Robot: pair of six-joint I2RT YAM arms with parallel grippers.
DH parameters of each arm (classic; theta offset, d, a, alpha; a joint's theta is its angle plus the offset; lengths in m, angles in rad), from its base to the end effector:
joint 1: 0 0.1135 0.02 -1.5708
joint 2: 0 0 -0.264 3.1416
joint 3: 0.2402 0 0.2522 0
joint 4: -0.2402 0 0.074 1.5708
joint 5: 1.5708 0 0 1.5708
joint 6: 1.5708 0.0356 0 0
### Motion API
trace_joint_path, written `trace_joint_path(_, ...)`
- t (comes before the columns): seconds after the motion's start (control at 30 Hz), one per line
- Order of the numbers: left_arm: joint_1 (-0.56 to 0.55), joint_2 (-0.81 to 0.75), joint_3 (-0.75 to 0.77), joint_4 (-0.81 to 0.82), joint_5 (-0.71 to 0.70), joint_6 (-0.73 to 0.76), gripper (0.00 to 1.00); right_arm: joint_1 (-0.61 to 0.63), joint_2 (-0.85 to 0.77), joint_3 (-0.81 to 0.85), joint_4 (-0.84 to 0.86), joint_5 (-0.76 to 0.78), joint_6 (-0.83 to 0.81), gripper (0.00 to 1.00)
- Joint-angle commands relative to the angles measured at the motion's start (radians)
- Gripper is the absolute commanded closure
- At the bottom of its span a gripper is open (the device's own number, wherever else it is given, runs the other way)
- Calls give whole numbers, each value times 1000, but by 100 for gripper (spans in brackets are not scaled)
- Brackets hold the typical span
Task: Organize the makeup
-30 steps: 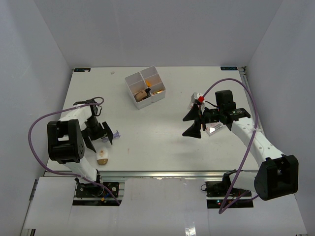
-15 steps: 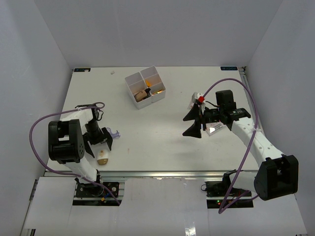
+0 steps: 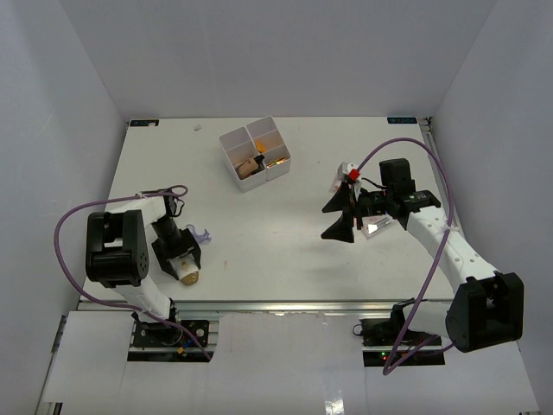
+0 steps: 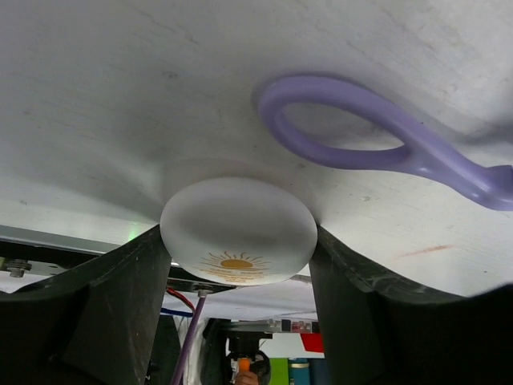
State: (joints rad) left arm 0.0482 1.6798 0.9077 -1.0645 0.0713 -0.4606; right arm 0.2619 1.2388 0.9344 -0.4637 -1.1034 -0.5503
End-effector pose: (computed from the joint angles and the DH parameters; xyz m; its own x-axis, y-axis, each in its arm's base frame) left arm 0.2372 0.0089 0.1424 -0.8337 -0.4841 0.2659 -0.4882 0.8710 0.0552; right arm 0.2336 0.0955 0.2843 -0.1867 -0.2940 -0.9374 -0.9790 0.1352 0.1526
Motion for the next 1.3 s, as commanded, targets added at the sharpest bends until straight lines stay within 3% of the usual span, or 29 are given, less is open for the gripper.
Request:
trace_joint_path(0.0,-11,-20,-31,54,52,0,26,-13,-4,-9,23,-24,-7,2)
trace_joint_path(0.1,-13,-20,-38,69,56,-1,29,-16,-9,-12,23,-26,-7,2)
trace_joint_path(0.3,-13,-63,-39,88,102,7,47,-21,-11,-15,23,-26,-7,2)
trace_joint_path(0.43,-24,-137,-31,115,162,8,63,-21,-24,-23,23,-29,-9,2)
trace_joint_path(0.6,-82,-246,-6,162,271,-16,71,-21,-44,-38,22,-56,-5,2)
trace_joint_path(0.73,-157,-318,33,235,352,-68,74,-21,-37,-41,23,-86,3,2)
trace_joint_path(0.87,-317,-321,92,410,402,-178,75,-15,-19,-40,43,-131,25,2)
trace_joint_path(1.1,-529,-225,203,746,407,-404,74,25,-25,-106,289,-82,290,2)
trace_joint_path(1.27,-607,-101,312,845,402,-412,75,37,-19,-91,361,30,320,2)
